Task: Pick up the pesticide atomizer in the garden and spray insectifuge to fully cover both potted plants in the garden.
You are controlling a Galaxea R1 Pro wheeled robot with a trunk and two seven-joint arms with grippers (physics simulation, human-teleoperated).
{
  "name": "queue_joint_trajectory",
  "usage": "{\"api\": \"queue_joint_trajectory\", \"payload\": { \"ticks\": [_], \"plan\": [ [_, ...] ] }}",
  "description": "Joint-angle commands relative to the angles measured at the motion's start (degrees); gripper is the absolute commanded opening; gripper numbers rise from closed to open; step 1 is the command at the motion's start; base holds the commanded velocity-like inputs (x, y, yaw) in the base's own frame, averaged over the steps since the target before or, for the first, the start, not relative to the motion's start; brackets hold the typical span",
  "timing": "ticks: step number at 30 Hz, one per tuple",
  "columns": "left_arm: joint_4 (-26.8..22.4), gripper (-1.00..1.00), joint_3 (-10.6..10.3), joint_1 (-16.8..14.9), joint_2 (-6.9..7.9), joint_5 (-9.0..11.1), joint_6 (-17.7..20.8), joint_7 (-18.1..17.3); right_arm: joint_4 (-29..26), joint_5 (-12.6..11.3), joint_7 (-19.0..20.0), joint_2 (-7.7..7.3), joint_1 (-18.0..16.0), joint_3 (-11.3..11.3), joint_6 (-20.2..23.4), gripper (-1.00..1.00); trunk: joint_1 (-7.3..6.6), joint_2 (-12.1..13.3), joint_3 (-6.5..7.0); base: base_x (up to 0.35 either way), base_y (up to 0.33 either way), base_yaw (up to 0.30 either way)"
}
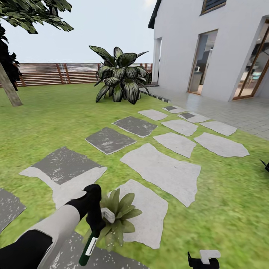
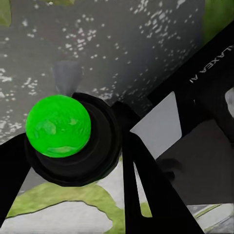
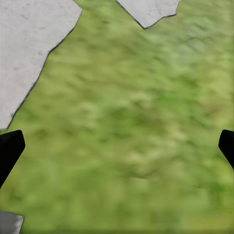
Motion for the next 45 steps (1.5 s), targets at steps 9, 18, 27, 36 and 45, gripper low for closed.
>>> {"api": "queue_joint_trajectory", "payload": {
  "ticks": [9, 18, 27, 36, 45],
  "plan": [
    [-0.03, -1.00, 0.19, 0.17, -0.37, 0.07, 0.55, -0.70, 0.09, 0.61, -0.26, -0.05, -0.04, -0.29, -0.22, 1.00, -0.01, -0.02, -0.05, 0.000, 0.000, 0.000],
    [2.19, -1.00, 3.44, 0.93, 6.70, 2.44, 0.46, -8.66, 0.09, 0.61, -0.26, -0.05, -0.04, -0.29, -0.22, 1.00, -0.01, -0.02, -0.05, 0.000, 0.000, 0.000],
    [1.96, -1.00, 3.32, 2.10, 6.06, 1.95, 0.52, -8.66, 0.09, 0.61, -0.26, -0.05, -0.04, -0.29, -0.22, 1.00, -0.01, -0.02, -0.05, 0.000, 0.000, 0.000],
    [2.17, -1.00, 0.67, 2.82, 2.00, -0.50, 0.48, -3.72, 0.09, 0.61, -0.26, -0.05, -0.04, -0.29, -0.22, 1.00, -0.01, -0.02, -0.05, 0.000, 0.000, 0.000],
    [2.20, -1.00, 0.90, 7.70, 2.83, -0.43, 0.47, 5.77, 0.09, 0.63, -0.26, -0.07, -0.04, -0.29, -0.22, 1.00, -0.01, -0.02, -0.05, 0.000, 0.000, 0.000]
  ]
}}
